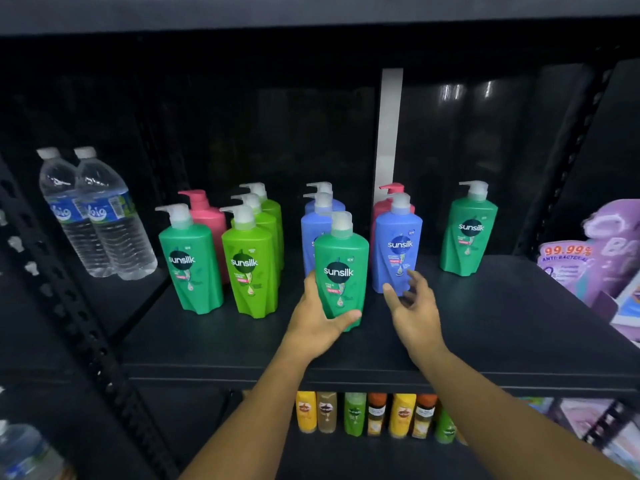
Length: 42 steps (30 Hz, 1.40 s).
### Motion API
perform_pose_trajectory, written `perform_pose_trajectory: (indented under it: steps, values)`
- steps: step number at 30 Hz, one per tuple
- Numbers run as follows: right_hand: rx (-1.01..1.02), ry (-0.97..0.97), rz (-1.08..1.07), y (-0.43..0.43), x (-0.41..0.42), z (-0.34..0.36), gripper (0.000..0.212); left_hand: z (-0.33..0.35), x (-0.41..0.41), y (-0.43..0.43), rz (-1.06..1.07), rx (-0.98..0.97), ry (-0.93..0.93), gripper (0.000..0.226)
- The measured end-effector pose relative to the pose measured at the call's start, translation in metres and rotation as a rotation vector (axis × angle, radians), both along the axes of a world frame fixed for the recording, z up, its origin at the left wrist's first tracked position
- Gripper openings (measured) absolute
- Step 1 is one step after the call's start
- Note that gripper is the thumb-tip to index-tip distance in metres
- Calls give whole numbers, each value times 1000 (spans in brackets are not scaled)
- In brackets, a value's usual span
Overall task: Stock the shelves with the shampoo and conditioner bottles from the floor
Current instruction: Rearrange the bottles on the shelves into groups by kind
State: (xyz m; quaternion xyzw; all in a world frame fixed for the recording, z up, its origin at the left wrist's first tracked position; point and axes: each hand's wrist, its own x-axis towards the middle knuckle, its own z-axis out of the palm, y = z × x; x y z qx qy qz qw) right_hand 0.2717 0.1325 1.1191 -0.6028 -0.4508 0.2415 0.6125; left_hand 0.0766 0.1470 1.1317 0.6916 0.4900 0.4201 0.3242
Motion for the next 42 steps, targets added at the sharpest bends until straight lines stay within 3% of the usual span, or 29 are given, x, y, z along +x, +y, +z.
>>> perform_pose_trajectory:
  steps: [4, 5, 9, 19, 33, 42]
  values:
    - [-13, -55, -30, 25, 19, 6, 100, 1, 3, 2, 7, -12, 11, 93]
    - [-15, -45, 21, 31, 25, 10, 102, 1, 3, 3, 8, -18, 12, 94]
    - [-11, -5, 232, 45, 43, 23, 87, -1, 3, 5, 15, -21, 21, 92]
    - [-105, -152, 297, 56, 65, 20, 60, -5, 1, 10, 10, -36, 21, 88]
    - [-58, -205, 355, -14, -4, 13, 56, 4, -39, -34, -24, 5, 90, 76]
    - [-97, -292, 279, -15, -58, 20, 55, -4, -83, -40, -8, -59, -26, 77]
